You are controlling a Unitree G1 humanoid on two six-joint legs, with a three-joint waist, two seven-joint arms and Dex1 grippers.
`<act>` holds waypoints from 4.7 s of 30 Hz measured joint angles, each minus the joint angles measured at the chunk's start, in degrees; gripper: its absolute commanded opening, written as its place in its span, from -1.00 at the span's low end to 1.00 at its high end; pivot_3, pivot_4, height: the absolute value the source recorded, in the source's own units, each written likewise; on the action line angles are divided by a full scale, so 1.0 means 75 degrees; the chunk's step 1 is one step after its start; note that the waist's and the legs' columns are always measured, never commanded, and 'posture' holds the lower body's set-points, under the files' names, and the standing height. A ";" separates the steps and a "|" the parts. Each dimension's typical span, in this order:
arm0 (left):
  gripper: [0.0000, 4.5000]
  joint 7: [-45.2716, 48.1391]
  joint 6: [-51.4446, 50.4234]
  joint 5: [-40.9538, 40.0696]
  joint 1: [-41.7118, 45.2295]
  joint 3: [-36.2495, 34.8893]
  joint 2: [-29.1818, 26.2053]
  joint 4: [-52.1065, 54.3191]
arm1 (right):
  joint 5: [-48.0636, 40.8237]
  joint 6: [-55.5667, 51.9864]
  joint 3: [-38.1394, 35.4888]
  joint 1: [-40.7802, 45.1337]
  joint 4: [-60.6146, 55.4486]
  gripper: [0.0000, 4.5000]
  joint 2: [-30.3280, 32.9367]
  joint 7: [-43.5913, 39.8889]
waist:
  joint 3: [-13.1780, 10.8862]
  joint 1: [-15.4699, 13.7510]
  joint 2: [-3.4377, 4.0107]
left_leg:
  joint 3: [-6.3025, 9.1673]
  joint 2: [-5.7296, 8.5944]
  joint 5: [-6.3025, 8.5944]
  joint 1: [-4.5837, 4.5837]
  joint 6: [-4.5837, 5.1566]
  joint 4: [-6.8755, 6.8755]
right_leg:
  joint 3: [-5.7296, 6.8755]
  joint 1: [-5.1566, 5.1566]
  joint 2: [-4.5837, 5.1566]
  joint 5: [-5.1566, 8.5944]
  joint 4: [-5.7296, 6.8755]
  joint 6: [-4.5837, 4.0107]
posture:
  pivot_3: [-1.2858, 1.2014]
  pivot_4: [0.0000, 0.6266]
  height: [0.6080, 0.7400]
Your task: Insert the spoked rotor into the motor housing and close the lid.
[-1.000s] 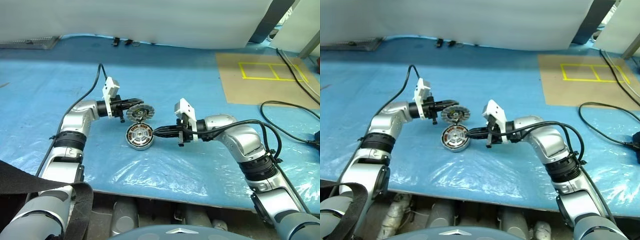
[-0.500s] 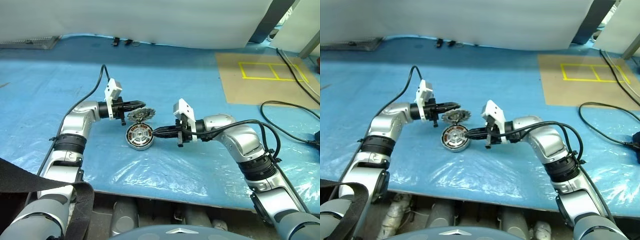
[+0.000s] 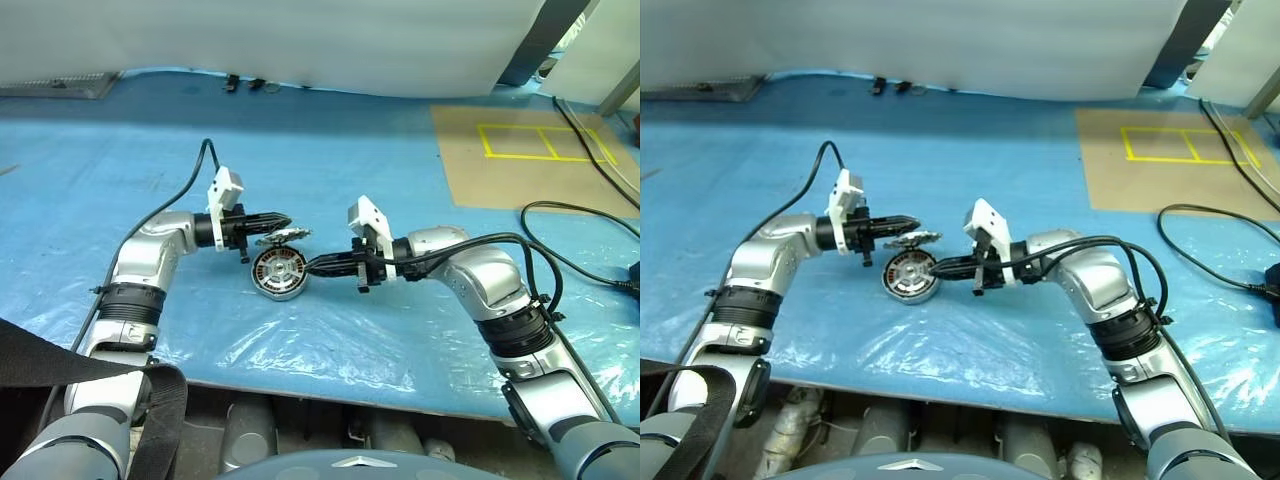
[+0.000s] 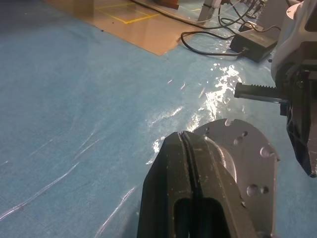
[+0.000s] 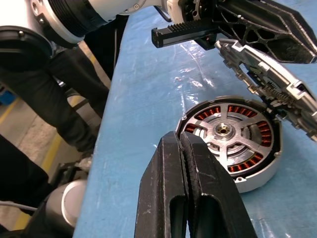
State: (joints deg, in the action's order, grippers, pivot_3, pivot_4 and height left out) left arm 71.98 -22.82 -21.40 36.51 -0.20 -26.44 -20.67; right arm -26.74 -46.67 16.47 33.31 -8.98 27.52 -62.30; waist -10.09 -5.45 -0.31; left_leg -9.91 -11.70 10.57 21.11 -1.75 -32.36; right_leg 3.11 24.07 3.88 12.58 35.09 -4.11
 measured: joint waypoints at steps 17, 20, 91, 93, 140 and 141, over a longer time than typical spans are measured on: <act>-1.00 0.0138 -0.0783 -0.0007 -0.0725 0.0692 -0.0521 0.1336 | -0.0898 -0.0754 -0.0370 0.0012 -0.0258 -0.98 0.0723 -0.0327 | 0.0000 0.0002 0.0001 | -0.0001 -0.0001 0.0000 -0.0002 0.0000 0.0002 | 0.0000 0.0000 -0.0001 0.0000 -0.0001 0.0000 | 0.03 -0.52 1.00; -1.00 0.0118 -0.0791 0.0015 -0.0881 0.0845 -0.0549 0.1597 | -0.0902 -0.0687 -0.0375 0.0015 -0.0255 -0.98 0.0655 -0.0231 | 0.0000 0.0007 0.0001 | -0.0001 -0.0001 0.0000 -0.0002 0.0000 0.0002 | 0.0000 0.0001 -0.0001 0.0000 -0.0001 0.0000 | 0.03 -0.52 1.00; -1.00 -0.4281 0.3005 -0.0329 -0.5827 -0.1222 0.0882 0.4284 | 0.3575 0.2098 0.1724 0.1547 0.3303 0.32 -0.2487 0.1172 | 0.0005 0.0403 0.0001 | -0.0008 -0.0010 0.0007 -0.0067 0.0003 -0.0009 | -0.0020 -0.0032 -0.0010 0.0000 0.0028 -0.0001 | 0.03 -0.52 1.00; -1.00 -0.4275 0.3003 -0.0325 -0.5687 -0.1194 0.0876 0.4226 | 0.3612 0.2365 0.1730 0.1311 0.3291 0.32 -0.2500 0.1332 | 0.0007 0.0415 0.0003 | -0.0008 -0.0010 0.0009 -0.0114 0.0004 -0.0002 | -0.0028 -0.0071 -0.0010 0.0001 0.0027 0.0000 | 0.03 -0.52 1.00; -1.00 -0.3256 0.2558 0.1013 -0.3827 0.0377 -0.0210 0.2746 | 0.3797 0.1959 0.1590 0.0990 0.2892 0.64 -0.2674 0.1805 | 0.0036 0.0370 0.0047 | 0.0014 -0.0001 0.0029 -0.0194 0.0017 0.0025 | -0.0052 -0.0139 -0.0008 0.0035 0.0000 0.0058 | 0.03 -0.52 1.00; -1.00 -0.3210 0.2496 0.1030 -0.3784 0.0395 -0.0280 0.2744 | 0.3748 0.1955 0.1574 0.0999 0.2889 0.81 -0.2673 0.1730 | 0.0036 0.0376 0.0047 | 0.0014 -0.0001 0.0029 -0.0193 0.0017 0.0025 | -0.0052 -0.0138 -0.0008 0.0035 -0.0001 0.0057 | 0.03 -0.52 1.00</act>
State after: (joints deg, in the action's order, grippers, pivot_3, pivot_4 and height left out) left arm 47.91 -4.10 -13.67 8.13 2.77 -28.54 -0.09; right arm 1.37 -32.01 28.27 40.81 12.69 7.47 -49.33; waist -9.82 -2.63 0.04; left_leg -9.80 -11.71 10.79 19.66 -1.63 -32.18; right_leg 2.72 23.03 3.82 12.84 35.09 -3.67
